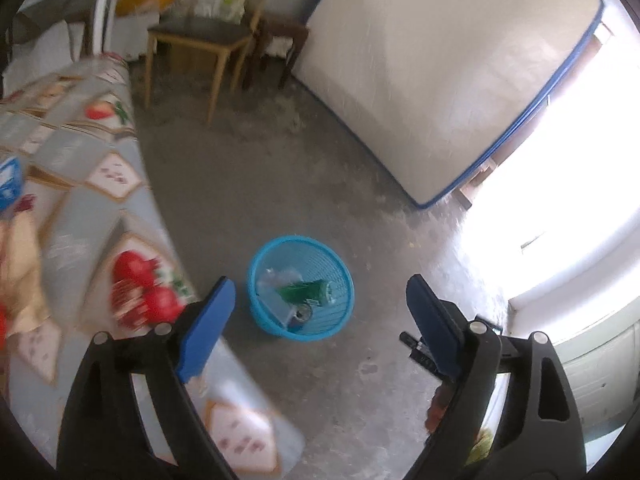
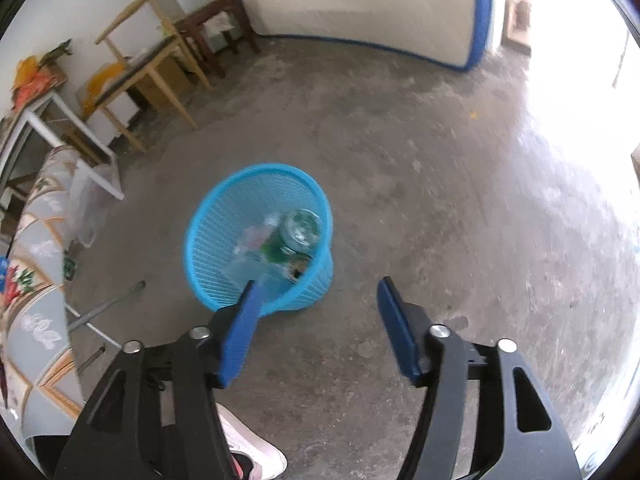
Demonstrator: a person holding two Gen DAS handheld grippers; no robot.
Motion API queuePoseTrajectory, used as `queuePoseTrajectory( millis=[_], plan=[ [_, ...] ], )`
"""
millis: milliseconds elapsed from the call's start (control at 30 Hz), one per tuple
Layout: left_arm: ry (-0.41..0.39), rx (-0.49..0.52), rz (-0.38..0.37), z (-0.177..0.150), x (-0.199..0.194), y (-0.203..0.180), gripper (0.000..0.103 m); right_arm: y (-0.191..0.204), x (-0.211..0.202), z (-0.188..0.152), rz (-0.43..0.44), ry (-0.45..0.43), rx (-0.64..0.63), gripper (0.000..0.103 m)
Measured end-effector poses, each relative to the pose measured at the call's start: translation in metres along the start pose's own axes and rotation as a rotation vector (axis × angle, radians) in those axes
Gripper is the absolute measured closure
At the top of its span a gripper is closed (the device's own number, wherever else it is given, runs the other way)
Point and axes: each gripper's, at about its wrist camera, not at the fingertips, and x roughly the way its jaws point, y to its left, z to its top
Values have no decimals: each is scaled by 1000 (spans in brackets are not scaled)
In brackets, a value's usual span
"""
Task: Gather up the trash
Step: 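Turn both tools back toward the table and the pile of items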
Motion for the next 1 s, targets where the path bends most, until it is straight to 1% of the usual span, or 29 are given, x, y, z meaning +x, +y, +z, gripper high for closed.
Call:
queuePoseTrajectory(
  millis=[100, 167, 233, 267, 333, 400, 500, 533, 567, 633, 667, 700, 733, 800, 833, 900, 933, 1000],
  plan=[
    [-34, -8, -9, -16, -29, 16, 17, 30, -22, 5, -8, -37, -71, 30],
    [-66, -27, 4, -32, -51, 28, 16, 52, -37, 8, -8, -58, -123, 25],
    [-110, -64, 21, -47, -75, 46, 14, 76, -52, 13, 4, -81, -181, 16],
    [-129, -79, 29, -52, -84, 51, 12, 92, -63, 14, 11, -99, -222, 14],
    [-191, -118, 47, -65, -111, 73, 10, 117, -80, 16, 41, -126, -274, 8],
    [-241, -148, 81, -76, -133, 93, 8, 144, -99, 17, 94, -156, -322, 6],
    [-294, -186, 145, -96, -164, 122, 8, 184, -121, 17, 143, -184, -379, 6],
    [-314, -203, 178, -106, -177, 134, 8, 196, -127, 16, 158, -191, -403, 6],
    [-325, -213, 195, -113, -185, 140, 8, 209, -133, 14, 183, -197, -430, 6],
    [-351, -244, 234, -130, -203, 159, 8, 241, -148, 9, 264, -200, -485, 6],
    [-360, -258, 247, -137, -206, 166, 8, 254, -154, 7, 308, -194, -503, 6],
    [-376, -280, 264, -146, -213, 174, 8, 272, -160, 4, 383, -172, -528, 6],
    [-396, -305, 284, -155, -220, 184, 8, 286, -163, 2, 441, -152, -545, 6],
    [-421, -331, 319, -168, -231, 195, 8, 322, -169, -7, 578, -91, -580, 6],
    [-431, -339, 334, -173, -235, 199, 8, 337, -169, -12, 623, -61, -597, 6],
    [-448, -357, 387, -183, -244, 210, 8, 373, -170, -26, 711, 18, -630, 6],
    [-455, -363, 416, -188, -248, 214, 8, 398, -167, -35, 763, 82, -645, 6],
    [-462, -368, 467, -197, -257, 221, 8, 432, -162, -53, 829, 172, -657, 7]
  ],
)
